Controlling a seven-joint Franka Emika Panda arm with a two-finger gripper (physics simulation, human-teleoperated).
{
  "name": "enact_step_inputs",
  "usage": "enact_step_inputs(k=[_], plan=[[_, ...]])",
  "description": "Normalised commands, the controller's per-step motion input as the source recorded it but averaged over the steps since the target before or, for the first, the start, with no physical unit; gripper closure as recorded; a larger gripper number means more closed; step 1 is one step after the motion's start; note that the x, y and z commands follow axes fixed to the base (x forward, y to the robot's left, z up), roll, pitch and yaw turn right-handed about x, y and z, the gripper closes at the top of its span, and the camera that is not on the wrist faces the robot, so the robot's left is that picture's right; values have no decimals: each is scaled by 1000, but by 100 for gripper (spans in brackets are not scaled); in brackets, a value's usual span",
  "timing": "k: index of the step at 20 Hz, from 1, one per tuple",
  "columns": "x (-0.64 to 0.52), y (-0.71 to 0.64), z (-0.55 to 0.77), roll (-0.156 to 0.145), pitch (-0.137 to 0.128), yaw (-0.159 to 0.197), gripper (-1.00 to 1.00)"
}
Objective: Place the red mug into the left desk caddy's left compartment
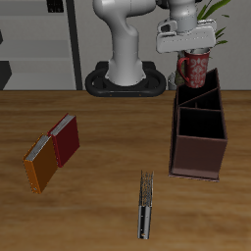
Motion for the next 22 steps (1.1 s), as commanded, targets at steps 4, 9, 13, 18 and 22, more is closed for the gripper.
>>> enact_step_inputs(k=[4,9,13,18,22], plan=[[-89,56,-181,15,22,29,100],[-103,75,-142,11,18,10,100],[-44,157,-217,41,42,38,100],[-21,124,-216,40,60,27,100],[-17,102,-175,28,21,37,100]])
